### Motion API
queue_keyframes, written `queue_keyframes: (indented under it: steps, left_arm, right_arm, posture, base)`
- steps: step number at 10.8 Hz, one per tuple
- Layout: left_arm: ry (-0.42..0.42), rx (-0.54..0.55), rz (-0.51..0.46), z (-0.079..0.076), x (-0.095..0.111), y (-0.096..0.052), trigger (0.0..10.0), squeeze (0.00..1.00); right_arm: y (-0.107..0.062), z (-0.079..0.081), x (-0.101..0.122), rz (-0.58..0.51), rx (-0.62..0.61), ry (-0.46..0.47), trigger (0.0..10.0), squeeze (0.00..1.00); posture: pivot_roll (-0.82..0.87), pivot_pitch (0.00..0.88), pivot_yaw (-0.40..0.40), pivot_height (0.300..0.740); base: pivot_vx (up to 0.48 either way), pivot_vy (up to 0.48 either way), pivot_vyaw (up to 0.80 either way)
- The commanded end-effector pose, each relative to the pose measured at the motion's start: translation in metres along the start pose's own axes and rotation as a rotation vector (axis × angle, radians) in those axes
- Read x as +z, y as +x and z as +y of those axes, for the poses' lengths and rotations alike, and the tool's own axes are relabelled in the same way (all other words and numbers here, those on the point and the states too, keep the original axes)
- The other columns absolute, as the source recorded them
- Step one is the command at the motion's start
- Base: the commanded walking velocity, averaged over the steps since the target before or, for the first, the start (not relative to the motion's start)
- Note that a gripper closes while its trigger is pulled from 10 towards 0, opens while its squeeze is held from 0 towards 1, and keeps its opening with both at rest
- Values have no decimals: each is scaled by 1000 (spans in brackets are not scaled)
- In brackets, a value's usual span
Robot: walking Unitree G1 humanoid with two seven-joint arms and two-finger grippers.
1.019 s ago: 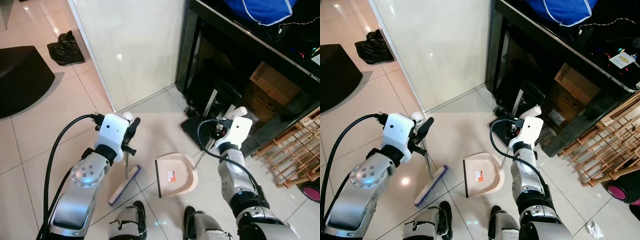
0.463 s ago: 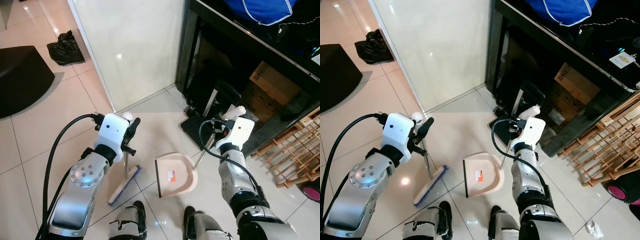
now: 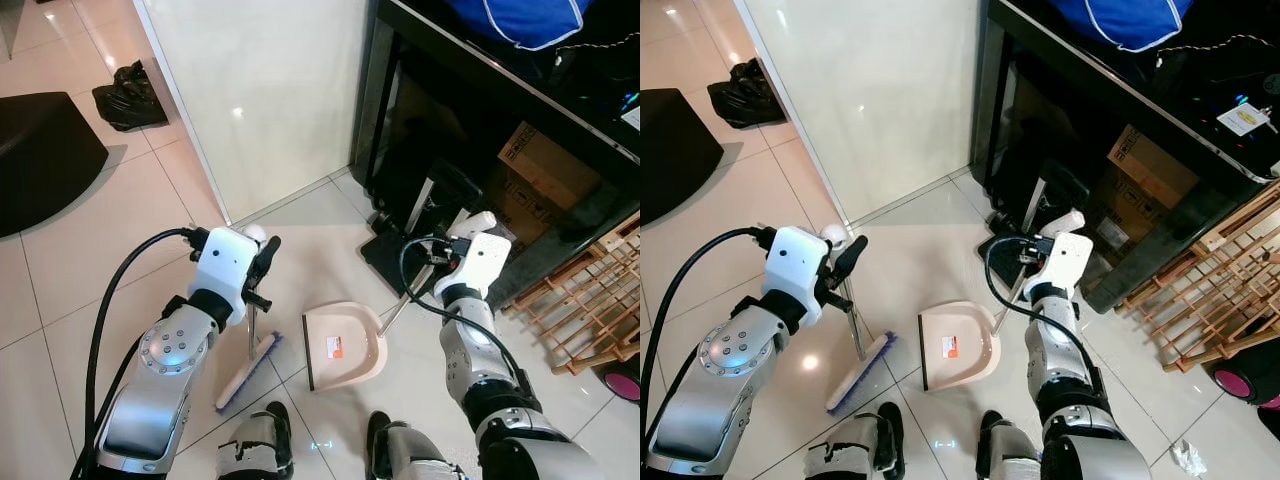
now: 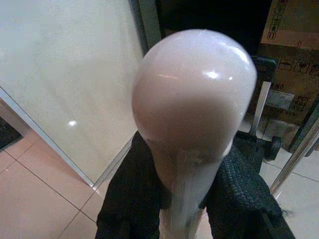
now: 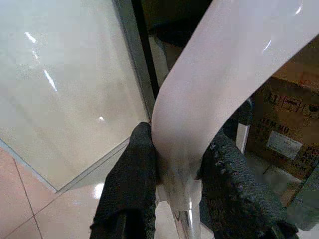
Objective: Sweep floor
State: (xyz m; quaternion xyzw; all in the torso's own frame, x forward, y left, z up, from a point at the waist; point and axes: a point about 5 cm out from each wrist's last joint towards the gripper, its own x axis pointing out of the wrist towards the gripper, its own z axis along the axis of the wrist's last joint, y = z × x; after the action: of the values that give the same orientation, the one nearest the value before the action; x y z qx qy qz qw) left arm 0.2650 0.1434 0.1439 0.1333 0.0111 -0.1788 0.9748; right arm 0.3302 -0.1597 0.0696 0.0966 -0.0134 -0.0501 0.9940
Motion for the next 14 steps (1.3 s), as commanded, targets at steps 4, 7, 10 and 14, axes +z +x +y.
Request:
queue_keyframes:
  steps: [4,7,10,14]
  left_arm:
    - [12,-1,-24,1,5,-2,10000,0]
    - [12,3,-22,1,5,-3,10000,0]
    - [13,2,-22,0,5,-4,10000,0]
    - [13,2,-19,0,5,-4,10000,0]
  right_arm:
    - [1,4,1,-8,23,-56,10000,596]
    - [2,5,2,-8,17,-63,10000,0]
    - [4,9,1,2,9,-31,10000,1000]
    - [6,13,-2,35,2,-37,10000,0]
  posture:
    - [110,236,23,740]
    - [112,239,21,740]
    - [116,244,21,740]
    - [116,251,18,740]
  base:
    - [0,0,0]
    - [0,0,0]
    - [0,0,0]
    - [0,0,0]
